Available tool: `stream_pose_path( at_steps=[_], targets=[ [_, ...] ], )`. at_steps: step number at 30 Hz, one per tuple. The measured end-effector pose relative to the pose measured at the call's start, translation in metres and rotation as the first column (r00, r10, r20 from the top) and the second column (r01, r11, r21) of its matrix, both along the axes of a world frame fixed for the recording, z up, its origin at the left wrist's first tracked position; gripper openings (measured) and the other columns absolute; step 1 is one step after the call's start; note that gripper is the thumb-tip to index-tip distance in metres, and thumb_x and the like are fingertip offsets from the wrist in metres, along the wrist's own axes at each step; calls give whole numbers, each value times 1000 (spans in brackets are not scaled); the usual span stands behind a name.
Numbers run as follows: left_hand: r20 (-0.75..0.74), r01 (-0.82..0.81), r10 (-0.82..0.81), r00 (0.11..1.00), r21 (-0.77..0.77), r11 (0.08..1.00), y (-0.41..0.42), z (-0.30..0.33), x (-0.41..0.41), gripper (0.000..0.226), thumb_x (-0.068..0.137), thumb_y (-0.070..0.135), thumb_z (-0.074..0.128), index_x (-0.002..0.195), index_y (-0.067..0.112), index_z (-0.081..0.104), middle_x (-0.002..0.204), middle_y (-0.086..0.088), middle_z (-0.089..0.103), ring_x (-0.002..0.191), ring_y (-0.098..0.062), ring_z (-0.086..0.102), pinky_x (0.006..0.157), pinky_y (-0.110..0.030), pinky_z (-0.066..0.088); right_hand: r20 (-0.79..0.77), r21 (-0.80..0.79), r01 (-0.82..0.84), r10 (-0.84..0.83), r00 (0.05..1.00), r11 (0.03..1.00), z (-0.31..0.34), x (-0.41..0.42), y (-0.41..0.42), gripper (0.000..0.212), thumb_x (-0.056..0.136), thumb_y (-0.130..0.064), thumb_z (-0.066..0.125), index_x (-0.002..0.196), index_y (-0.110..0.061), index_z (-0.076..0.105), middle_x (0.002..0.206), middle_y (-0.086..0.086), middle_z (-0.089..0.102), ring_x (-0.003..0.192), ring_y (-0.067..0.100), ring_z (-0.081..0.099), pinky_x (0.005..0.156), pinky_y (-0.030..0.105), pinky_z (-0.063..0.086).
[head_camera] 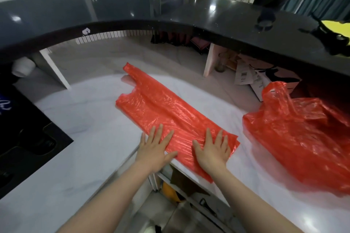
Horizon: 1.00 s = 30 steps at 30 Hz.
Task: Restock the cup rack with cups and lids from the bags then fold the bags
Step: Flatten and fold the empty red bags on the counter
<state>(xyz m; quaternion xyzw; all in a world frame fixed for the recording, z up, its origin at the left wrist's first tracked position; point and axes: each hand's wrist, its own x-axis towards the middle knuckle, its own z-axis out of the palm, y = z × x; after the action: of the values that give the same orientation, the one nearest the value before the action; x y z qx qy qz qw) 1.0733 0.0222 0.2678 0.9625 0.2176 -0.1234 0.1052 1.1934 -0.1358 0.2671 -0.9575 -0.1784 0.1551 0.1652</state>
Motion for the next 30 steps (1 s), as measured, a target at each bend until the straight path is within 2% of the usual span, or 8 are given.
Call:
stream_pose_path(
  at_steps=[8,12,14,18,22,24,26,30],
  targets=[
    [-54,81,-81,995,11,997,30,6,1,82,83,79,18,144,42,-23,150,-3,-34,141,-24,-28,113,-48,-14,178,-115,-88,108,978,989,7,25,-53,61,94,-62,21,150,-38,15,161,-3,11,145,30,9,112,53,15],
    [106,-18,2,994,145,989,25,10,-13,72,94,63,16,146,31,-22,154,-7,-30,141,-23,-27,114,-42,-13,215,-131,-131,157,964,983,1,22,-67,66,94,-63,18,151,-32,12,161,-4,9,146,26,7,113,51,13],
    [204,-20,0,979,94,995,5,11,-19,66,96,57,12,146,30,-22,156,-5,-25,141,-19,-25,114,-37,-14,215,-122,-94,119,970,988,-2,15,-63,75,92,-66,17,153,-24,8,162,-1,5,147,26,4,115,52,11],
    [268,108,-104,958,1,994,-39,8,-22,69,87,70,-2,145,38,-22,152,5,-30,140,-12,-30,112,-36,-20,190,-92,-53,69,979,994,-6,5,-49,95,86,-74,18,153,-9,-1,161,8,1,148,25,-2,117,51,5],
    [171,298,-299,939,30,954,-50,-6,-31,79,82,79,10,143,39,-21,153,7,-26,140,-15,-29,107,-36,-28,210,-44,-101,108,972,994,-4,2,-52,94,84,-77,18,152,-13,4,160,7,6,146,25,6,116,51,7],
    [173,326,-330,928,54,944,-47,-13,-39,74,90,66,29,146,37,-10,155,3,-17,142,-22,-19,110,-43,-22,232,-5,-123,121,965,992,-3,0,-55,86,86,-74,21,152,-19,10,159,5,10,144,25,10,116,51,7],
    [284,290,-293,913,53,956,-42,-17,-45,66,94,40,51,149,33,15,156,1,5,144,-27,2,115,-49,-3,250,51,-149,132,959,988,-2,0,-57,74,91,-65,29,151,-23,17,159,4,14,144,25,12,116,50,9],
    [366,168,-141,920,-44,985,-32,-15,-49,53,94,22,55,142,34,37,152,9,21,144,-20,21,117,-34,-4,306,226,-355,279,910,907,-2,0,-62,43,95,-28,49,138,-24,48,154,2,33,144,26,22,117,46,15]
  ],
)
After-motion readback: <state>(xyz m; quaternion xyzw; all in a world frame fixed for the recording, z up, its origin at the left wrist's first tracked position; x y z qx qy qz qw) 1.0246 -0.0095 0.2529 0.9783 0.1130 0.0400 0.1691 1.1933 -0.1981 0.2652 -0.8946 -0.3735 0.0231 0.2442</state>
